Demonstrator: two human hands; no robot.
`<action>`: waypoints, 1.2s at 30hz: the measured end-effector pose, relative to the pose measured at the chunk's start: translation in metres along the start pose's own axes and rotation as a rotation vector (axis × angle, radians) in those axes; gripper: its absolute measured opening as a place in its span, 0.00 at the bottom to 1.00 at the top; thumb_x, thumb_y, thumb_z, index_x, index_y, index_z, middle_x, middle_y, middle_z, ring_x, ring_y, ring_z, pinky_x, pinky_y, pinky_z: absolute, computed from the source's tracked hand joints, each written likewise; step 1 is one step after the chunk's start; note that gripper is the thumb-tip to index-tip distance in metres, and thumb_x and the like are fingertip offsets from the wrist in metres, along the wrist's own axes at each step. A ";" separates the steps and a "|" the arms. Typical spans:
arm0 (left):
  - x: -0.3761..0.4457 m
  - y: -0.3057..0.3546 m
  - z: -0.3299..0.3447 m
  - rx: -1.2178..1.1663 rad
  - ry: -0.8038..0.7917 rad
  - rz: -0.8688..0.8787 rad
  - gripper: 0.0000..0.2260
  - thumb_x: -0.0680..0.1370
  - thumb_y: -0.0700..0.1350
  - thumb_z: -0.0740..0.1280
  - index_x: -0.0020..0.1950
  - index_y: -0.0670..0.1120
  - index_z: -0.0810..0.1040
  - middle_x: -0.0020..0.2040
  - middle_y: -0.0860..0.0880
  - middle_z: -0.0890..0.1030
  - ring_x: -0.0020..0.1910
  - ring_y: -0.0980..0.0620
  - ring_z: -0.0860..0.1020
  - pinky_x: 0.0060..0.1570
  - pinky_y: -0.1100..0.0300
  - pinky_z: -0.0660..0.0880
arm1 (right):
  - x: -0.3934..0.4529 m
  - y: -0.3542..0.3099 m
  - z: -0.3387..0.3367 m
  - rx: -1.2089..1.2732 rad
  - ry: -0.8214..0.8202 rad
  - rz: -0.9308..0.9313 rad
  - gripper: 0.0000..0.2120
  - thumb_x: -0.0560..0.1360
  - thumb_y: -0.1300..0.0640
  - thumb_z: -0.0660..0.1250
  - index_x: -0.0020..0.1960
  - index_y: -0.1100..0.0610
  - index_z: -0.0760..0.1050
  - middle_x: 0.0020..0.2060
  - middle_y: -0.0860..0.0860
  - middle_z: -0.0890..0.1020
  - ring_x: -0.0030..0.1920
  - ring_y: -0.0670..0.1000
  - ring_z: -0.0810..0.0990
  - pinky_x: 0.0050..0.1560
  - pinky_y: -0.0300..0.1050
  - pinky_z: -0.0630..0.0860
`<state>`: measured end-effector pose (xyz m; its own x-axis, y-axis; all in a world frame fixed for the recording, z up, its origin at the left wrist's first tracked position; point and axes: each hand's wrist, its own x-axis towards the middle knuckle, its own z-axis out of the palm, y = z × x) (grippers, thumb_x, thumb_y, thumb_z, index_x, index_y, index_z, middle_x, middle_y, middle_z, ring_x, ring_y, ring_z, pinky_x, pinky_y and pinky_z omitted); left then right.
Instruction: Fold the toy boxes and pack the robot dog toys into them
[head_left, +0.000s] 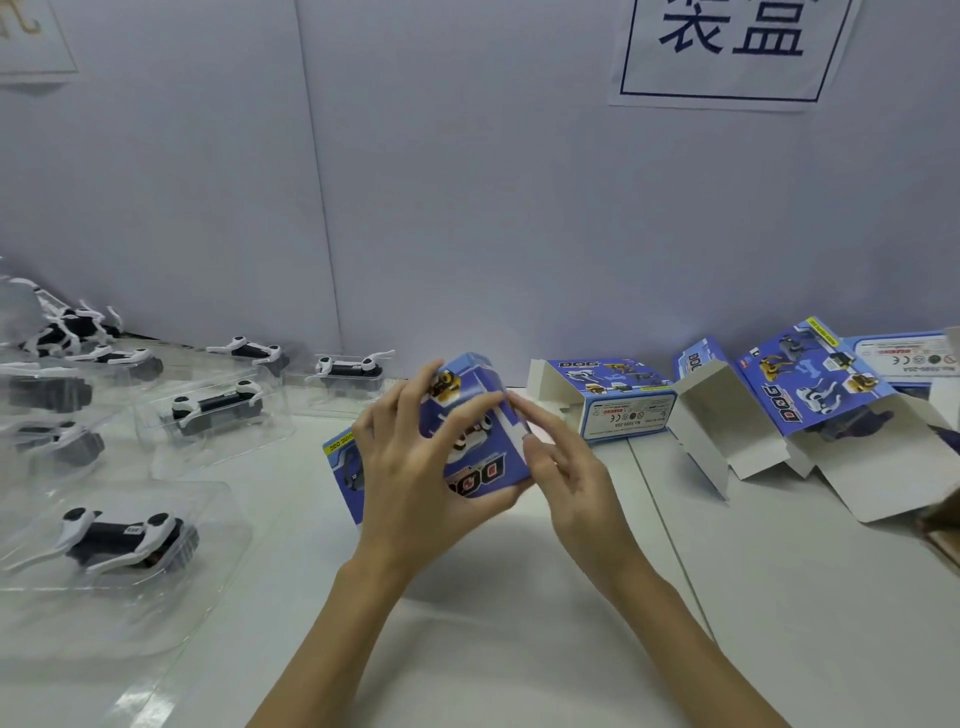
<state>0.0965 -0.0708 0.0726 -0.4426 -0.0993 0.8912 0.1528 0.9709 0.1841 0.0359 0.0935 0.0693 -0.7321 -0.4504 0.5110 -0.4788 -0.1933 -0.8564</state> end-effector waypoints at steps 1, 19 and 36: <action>0.001 -0.001 -0.001 -0.014 0.003 -0.019 0.30 0.72 0.72 0.69 0.71 0.62 0.72 0.77 0.45 0.69 0.73 0.41 0.69 0.68 0.41 0.65 | -0.001 0.002 0.003 -0.021 0.004 0.006 0.21 0.85 0.47 0.61 0.77 0.46 0.71 0.69 0.43 0.77 0.72 0.53 0.76 0.60 0.59 0.83; -0.001 0.002 0.003 0.031 -0.034 -0.019 0.27 0.73 0.73 0.65 0.68 0.61 0.72 0.76 0.40 0.70 0.72 0.37 0.69 0.67 0.38 0.64 | -0.006 0.003 0.016 0.039 0.075 0.006 0.20 0.85 0.48 0.59 0.76 0.42 0.72 0.69 0.43 0.78 0.71 0.51 0.77 0.56 0.50 0.85; 0.001 0.003 0.007 0.024 -0.071 -0.017 0.21 0.72 0.65 0.71 0.62 0.62 0.74 0.76 0.38 0.67 0.74 0.36 0.66 0.67 0.32 0.62 | -0.008 0.009 0.018 -0.068 0.088 -0.043 0.21 0.85 0.45 0.58 0.78 0.42 0.69 0.74 0.46 0.75 0.73 0.50 0.75 0.58 0.43 0.82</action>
<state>0.0903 -0.0659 0.0707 -0.5064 -0.1007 0.8564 0.1244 0.9742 0.1881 0.0464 0.0800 0.0561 -0.7483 -0.3641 0.5546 -0.5406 -0.1499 -0.8278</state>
